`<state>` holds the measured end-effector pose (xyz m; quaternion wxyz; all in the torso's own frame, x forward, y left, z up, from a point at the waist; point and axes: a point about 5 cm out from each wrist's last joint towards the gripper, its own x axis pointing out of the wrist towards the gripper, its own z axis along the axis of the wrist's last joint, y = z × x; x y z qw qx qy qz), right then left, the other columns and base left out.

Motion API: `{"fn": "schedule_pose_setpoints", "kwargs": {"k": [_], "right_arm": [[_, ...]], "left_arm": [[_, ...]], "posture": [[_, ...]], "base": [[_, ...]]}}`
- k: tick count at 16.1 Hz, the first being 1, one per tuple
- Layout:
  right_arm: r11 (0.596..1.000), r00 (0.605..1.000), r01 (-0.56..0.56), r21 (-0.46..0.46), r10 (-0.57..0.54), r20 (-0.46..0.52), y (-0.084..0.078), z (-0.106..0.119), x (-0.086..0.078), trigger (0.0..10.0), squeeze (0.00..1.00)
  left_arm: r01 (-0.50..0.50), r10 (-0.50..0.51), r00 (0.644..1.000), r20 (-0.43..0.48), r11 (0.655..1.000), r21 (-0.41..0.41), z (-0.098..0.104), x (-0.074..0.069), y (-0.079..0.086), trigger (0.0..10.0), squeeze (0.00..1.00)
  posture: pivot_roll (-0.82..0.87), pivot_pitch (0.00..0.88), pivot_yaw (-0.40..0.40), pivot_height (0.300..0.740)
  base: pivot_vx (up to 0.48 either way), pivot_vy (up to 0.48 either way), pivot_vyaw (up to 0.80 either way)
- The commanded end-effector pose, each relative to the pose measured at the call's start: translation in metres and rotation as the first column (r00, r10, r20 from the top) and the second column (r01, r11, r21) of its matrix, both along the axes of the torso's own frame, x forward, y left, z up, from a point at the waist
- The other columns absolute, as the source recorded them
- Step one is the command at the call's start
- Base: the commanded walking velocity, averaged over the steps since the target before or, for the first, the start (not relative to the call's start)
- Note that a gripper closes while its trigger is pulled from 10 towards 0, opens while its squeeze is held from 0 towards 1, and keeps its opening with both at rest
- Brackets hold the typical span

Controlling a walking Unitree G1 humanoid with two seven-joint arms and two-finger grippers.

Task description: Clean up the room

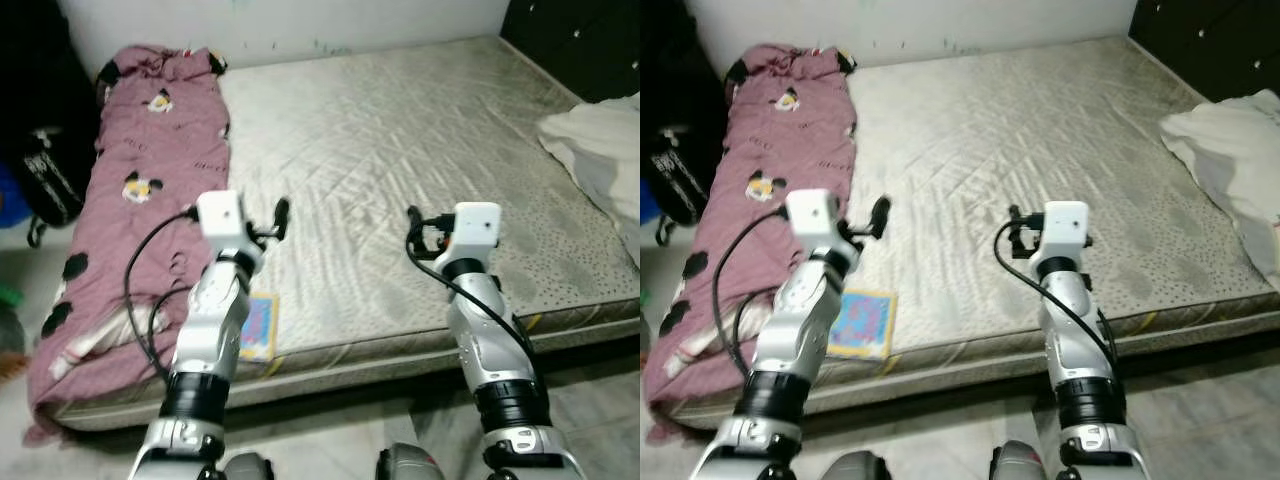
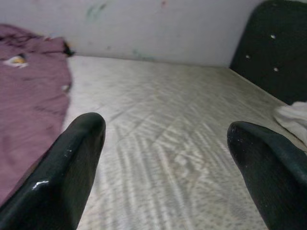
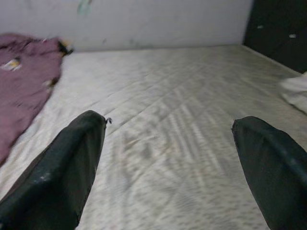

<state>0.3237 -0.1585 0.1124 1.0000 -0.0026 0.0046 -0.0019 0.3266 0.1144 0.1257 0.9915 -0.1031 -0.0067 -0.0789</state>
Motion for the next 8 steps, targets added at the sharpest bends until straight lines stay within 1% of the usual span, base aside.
{"fn": "schedule_pose_setpoints", "kwargs": {"k": [1, 4, 6, 8], "right_arm": [[0.999, 0.999, -0.043, 0.005, 0.043, 0.014, 0.0122, 0.0041, 0.0023, 10.0, 0.00], [0.999, 0.999, -0.048, 0.002, 0.048, 0.010, 0.0133, 0.0032, 0.0025, 10.0, 0.00], [0.998, 0.998, -0.055, -0.002, 0.055, 0.007, 0.0149, 0.0024, 0.0025, 10.0, 0.00], [0.998, 0.998, -0.058, -0.003, 0.058, 0.006, 0.0155, 0.0018, 0.0022, 10.0, 0.00]], "left_arm": [[-0.042, 0.042, 0.999, 0.002, 0.999, 0.012, -0.0010, -0.0005, 0.0127, 10.0, 0.00], [-0.045, 0.045, 0.999, 0.011, 0.999, 0.010, -0.0008, -0.0007, 0.0131, 10.0, 0.00], [-0.047, 0.045, 0.998, 0.052, 0.998, 0.042, 0.0010, -0.0018, 0.0140, 10.0, 0.00], [-0.024, 0.022, 0.998, 0.052, 0.999, 0.030, 0.0012, -0.0024, 0.0129, 10.0, 0.00]], "posture": [[-0.09, 0.054, 0.060, 0.740], [-0.09, 0.054, 0.060, 0.740], [-0.09, 0.051, 0.061, 0.740], [-0.09, 0.051, 0.062, 0.740]], "base": [[0.000, 0.465, 0.00], [0.000, 0.465, 0.00], [0.000, 0.000, 0.00], [0.000, 0.000, 0.00]]}}
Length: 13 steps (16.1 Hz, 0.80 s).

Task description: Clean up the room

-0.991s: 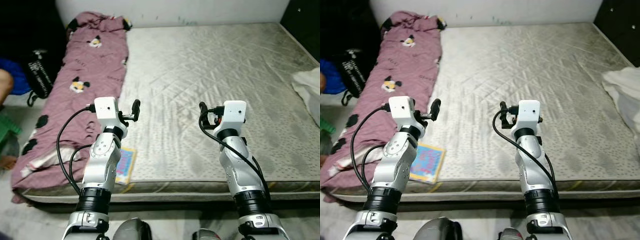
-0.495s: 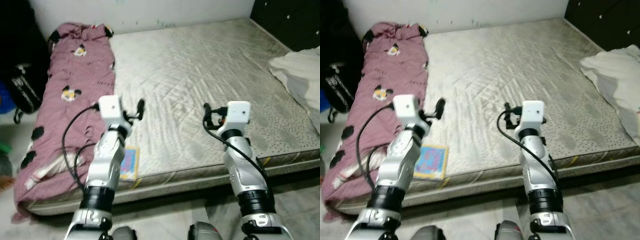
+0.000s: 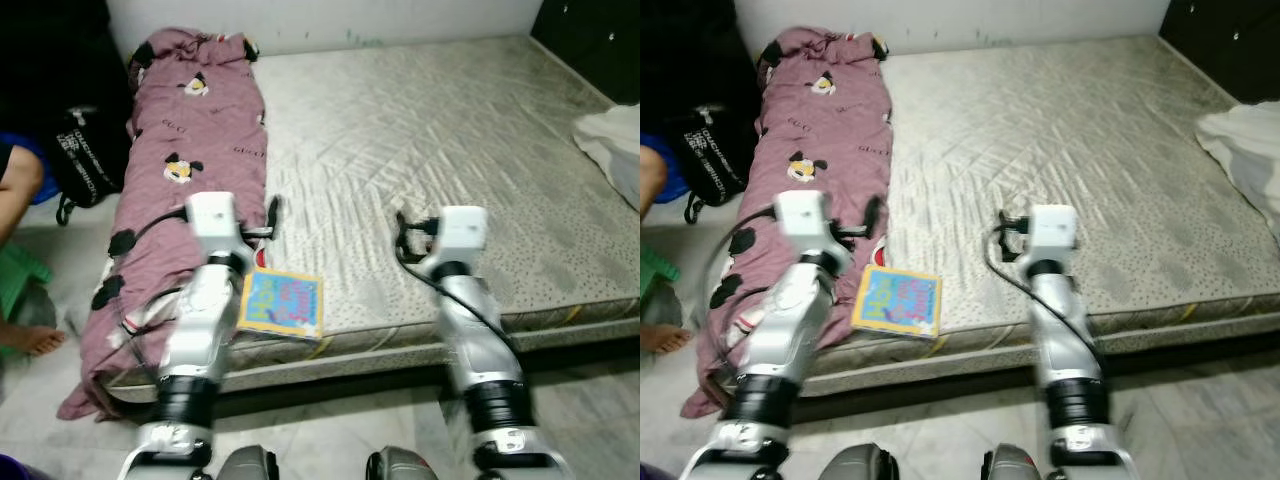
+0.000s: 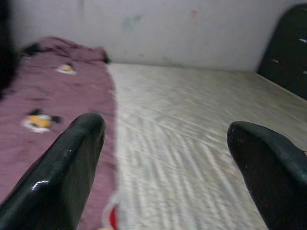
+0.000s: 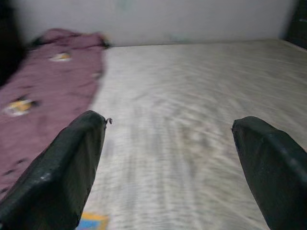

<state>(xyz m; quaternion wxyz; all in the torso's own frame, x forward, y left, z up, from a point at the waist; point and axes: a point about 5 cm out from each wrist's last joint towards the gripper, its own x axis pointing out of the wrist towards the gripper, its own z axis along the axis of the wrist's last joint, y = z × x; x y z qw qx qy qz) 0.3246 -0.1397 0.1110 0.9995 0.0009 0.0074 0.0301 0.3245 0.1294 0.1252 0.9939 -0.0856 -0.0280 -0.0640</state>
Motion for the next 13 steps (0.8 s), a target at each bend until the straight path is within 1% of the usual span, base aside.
{"fn": "schedule_pose_setpoints", "kwargs": {"k": [1, 3, 13], "right_arm": [[1.000, 1.000, 0.003, -0.012, -0.003, 0.012, -0.0027, 0.0031, 0.0011, 10.0, 0.00], [1.000, 1.000, 0.000, -0.016, 0.000, 0.012, -0.0024, 0.0028, 0.0013, 10.0, 0.00], [1.000, 1.000, 0.004, -0.016, -0.004, 0.015, -0.0032, 0.0028, 0.0020, 10.0, 0.00]], "left_arm": [[0.021, -0.020, 1.000, 0.014, 1.000, -0.017, 0.0026, -0.0004, -0.0026, 10.0, 0.00], [0.034, -0.033, 0.999, 0.024, 0.999, -0.025, 0.0040, -0.0008, -0.0038, 10.0, 0.00], [0.043, -0.042, 0.999, 0.027, 0.999, -0.025, 0.0038, -0.0011, -0.0036, 10.0, 0.00]], "posture": [[-0.09, 0.046, 0.061, 0.740], [-0.09, 0.046, 0.061, 0.740], [-0.08, 0.046, 0.063, 0.740]], "base": [[0.000, 0.000, 0.00], [0.000, 0.000, 0.00], [0.306, 0.000, 0.00]]}}
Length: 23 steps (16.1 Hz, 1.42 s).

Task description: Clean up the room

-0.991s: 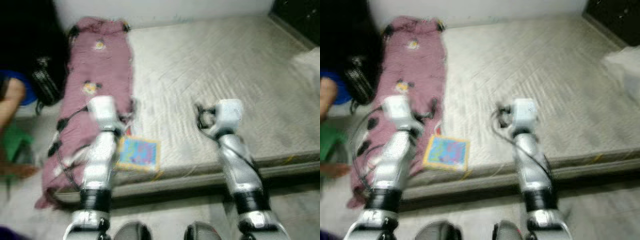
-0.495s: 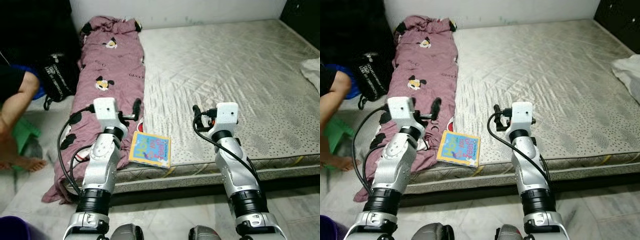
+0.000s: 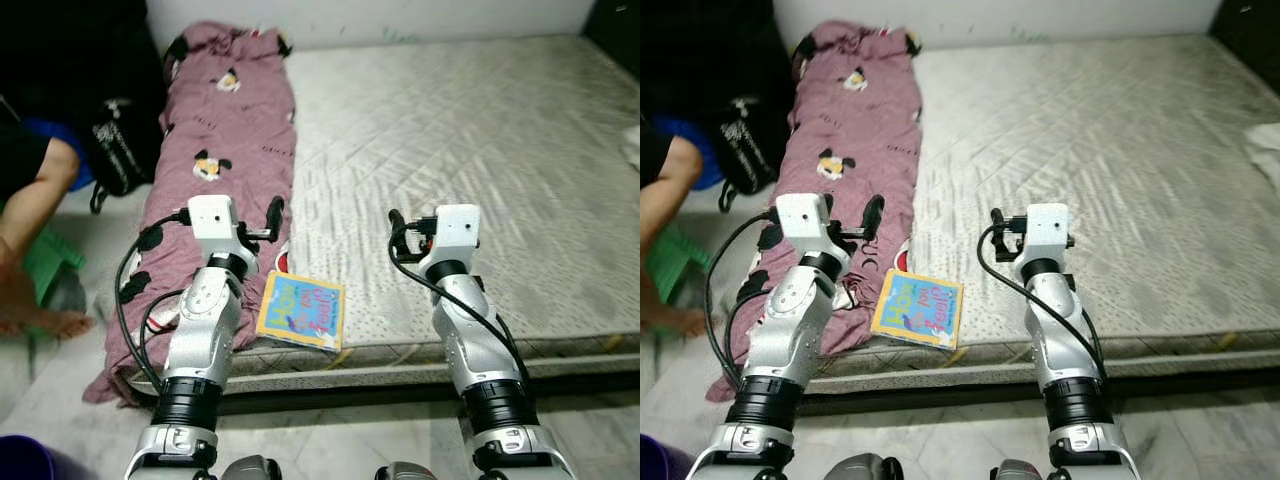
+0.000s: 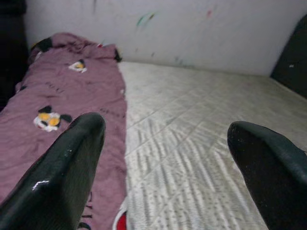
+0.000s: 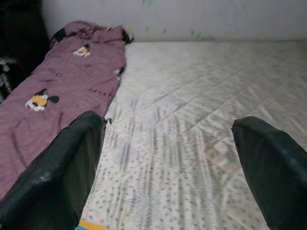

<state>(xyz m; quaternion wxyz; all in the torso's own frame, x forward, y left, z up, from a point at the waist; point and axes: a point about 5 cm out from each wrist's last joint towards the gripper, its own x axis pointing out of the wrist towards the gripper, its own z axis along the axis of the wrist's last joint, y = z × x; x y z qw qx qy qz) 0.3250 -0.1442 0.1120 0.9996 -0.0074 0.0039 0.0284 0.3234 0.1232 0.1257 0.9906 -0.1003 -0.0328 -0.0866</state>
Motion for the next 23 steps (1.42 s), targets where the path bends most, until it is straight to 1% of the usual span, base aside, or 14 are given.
{"fn": "schedule_pose_setpoints", "kwargs": {"k": [1, 5, 7, 9, 12, 13, 23], "right_arm": [[1.000, 1.000, 0.007, 0.001, -0.007, 0.009, 0.0002, 0.0018, 0.0016, 10.0, 0.00], [1.000, 1.000, 0.014, -0.003, -0.014, 0.010, -0.0010, 0.0017, 0.0020, 10.0, 0.00], [1.000, 1.000, 0.020, -0.010, -0.020, 0.010, -0.0030, 0.0014, 0.0021, 10.0, 0.00], [1.000, 1.000, 0.024, -0.013, -0.024, 0.006, -0.0042, 0.0008, 0.0023, 10.0, 0.00], [0.999, 1.000, 0.030, -0.013, -0.030, 0.001, -0.0052, -0.0002, 0.0027, 10.0, 0.00], [1.000, 1.000, 0.028, -0.013, -0.028, 0.003, -0.0051, -0.0001, 0.0028, 10.0, 0.00], [1.000, 1.000, 0.022, -0.018, -0.022, 0.002, -0.0047, -0.0002, 0.0035, 10.0, 0.00]], "left_arm": [[-0.003, 0.003, 1.000, 0.014, 1.000, 0.003, 0.0033, -0.0002, 0.0020, 10.0, 0.00], [0.001, -0.001, 1.000, 0.012, 1.000, 0.000, 0.0030, -0.0002, 0.0012, 10.0, 0.00], [0.000, 0.000, 1.000, -0.001, 1.000, -0.010, 0.0020, 0.0002, -0.0010, 10.0, 0.00], [-0.027, 0.026, 0.999, -0.023, 0.999, -0.020, 0.0012, 0.0016, -0.0012, 10.0, 0.00], [-0.025, 0.024, 0.999, -0.031, 0.999, -0.030, 0.0002, 0.0019, -0.0017, 10.0, 0.00], [-0.025, 0.024, 0.999, -0.033, 0.999, -0.031, -0.0002, 0.0019, -0.0018, 10.0, 0.00], [-0.033, 0.031, 0.999, -0.044, 0.999, -0.040, -0.0006, 0.0025, -0.0021, 10.0, 0.00]], "posture": [[-0.08, 0.049, 0.064, 0.740], [-0.08, 0.052, 0.063, 0.740], [-0.08, 0.054, 0.062, 0.740], [-0.08, 0.056, 0.061, 0.740], [-0.08, 0.056, 0.061, 0.740], [-0.08, 0.056, 0.061, 0.740], [-0.08, 0.057, 0.060, 0.740]], "base": [[0.296, 0.000, 0.00], [0.293, 0.000, 0.00], [0.000, 0.000, 0.00], [0.000, 0.000, 0.00], [0.000, 0.000, -0.80], [0.000, 0.255, -0.45], [0.000, 0.480, 0.00]]}}
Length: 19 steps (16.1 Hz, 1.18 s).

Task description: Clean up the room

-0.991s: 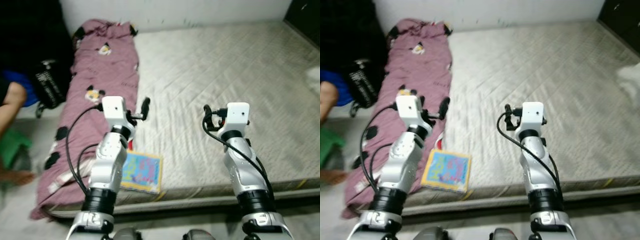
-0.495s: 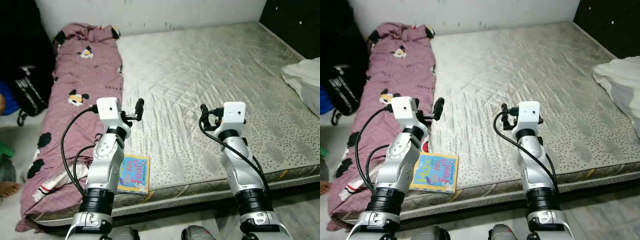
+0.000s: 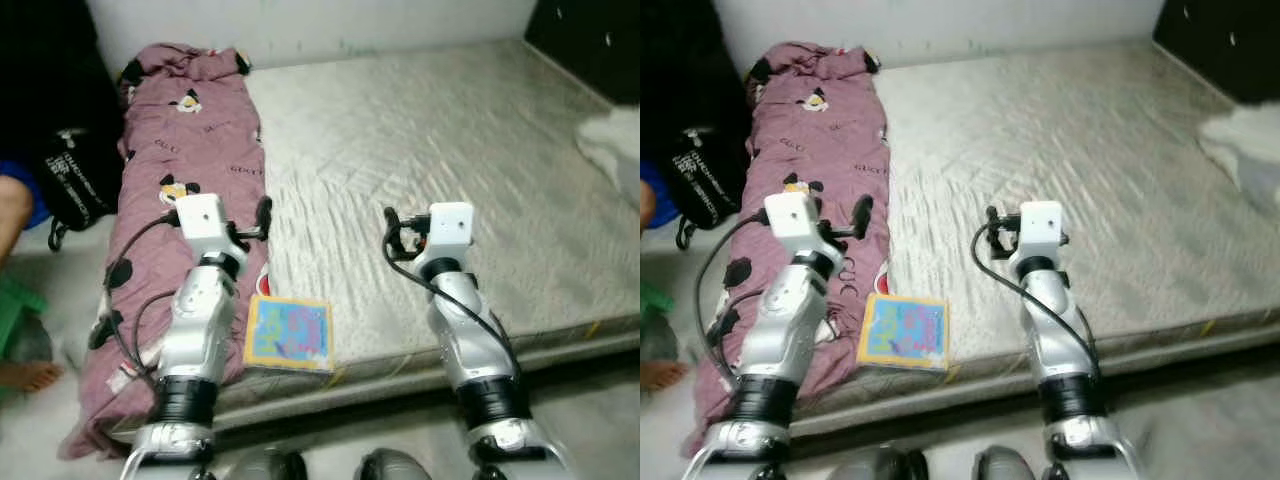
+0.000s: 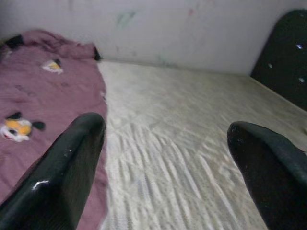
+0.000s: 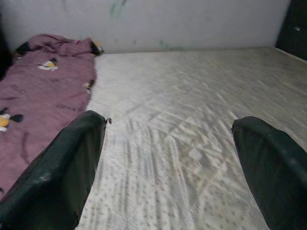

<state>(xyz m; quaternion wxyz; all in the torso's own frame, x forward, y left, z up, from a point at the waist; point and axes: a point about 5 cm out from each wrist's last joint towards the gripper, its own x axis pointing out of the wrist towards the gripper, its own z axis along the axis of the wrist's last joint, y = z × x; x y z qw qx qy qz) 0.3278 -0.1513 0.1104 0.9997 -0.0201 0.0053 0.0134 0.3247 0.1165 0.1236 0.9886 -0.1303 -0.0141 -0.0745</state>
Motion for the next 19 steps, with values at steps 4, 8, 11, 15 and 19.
{"fn": "schedule_pose_setpoints", "kwargs": {"k": [4, 8, 11, 15, 19], "right_arm": [[1.000, 1.000, -0.013, 0.003, 0.013, 0.002, 0.003, 0.001, 0.001, 10.0, 0.00], [1.000, 1.000, -0.021, 0.001, 0.021, 0.000, 0.005, 0.001, 0.002, 10.0, 0.00], [0.999, 0.999, -0.039, -0.001, 0.039, 0.010, 0.012, 0.002, 0.001, 10.0, 0.00], [0.999, 0.999, -0.048, -0.018, 0.048, -0.001, 0.010, 0.000, 0.002, 10.0, 0.00], [0.998, 0.998, -0.063, -0.024, 0.062, -0.008, 0.012, -0.003, -0.002, 10.0, 0.00]], "left_arm": [[-0.018, 0.018, 1.000, 0.001, 1.000, 0.019, 0.002, 0.001, 0.005, 10.0, 0.00], [-0.033, 0.032, 0.999, 0.021, 0.999, 0.023, 0.003, 0.001, 0.009, 10.0, 0.00], [-0.038, 0.037, 0.999, 0.025, 0.999, 0.039, 0.003, -0.001, 0.012, 10.0, 0.00], [-0.021, 0.020, 0.999, 0.038, 0.999, 0.037, 0.003, -0.002, 0.008, 10.0, 0.00], [-0.035, 0.035, 0.999, 0.020, 0.999, 0.030, -0.002, -0.012, 0.010, 10.0, 0.00]], "posture": [[-0.08, 0.059, 0.059, 0.740], [-0.08, 0.059, 0.064, 0.740], [-0.08, 0.060, 0.073, 0.740], [-0.07, 0.066, 0.042, 0.740], [-0.06, 0.082, 0.038, 0.740]], "base": [[0.000, 0.480, 0.00], [0.000, 0.120, 0.00], [0.000, 0.000, 0.00], [0.000, 0.000, 0.00], [0.000, 0.000, 0.34]]}}
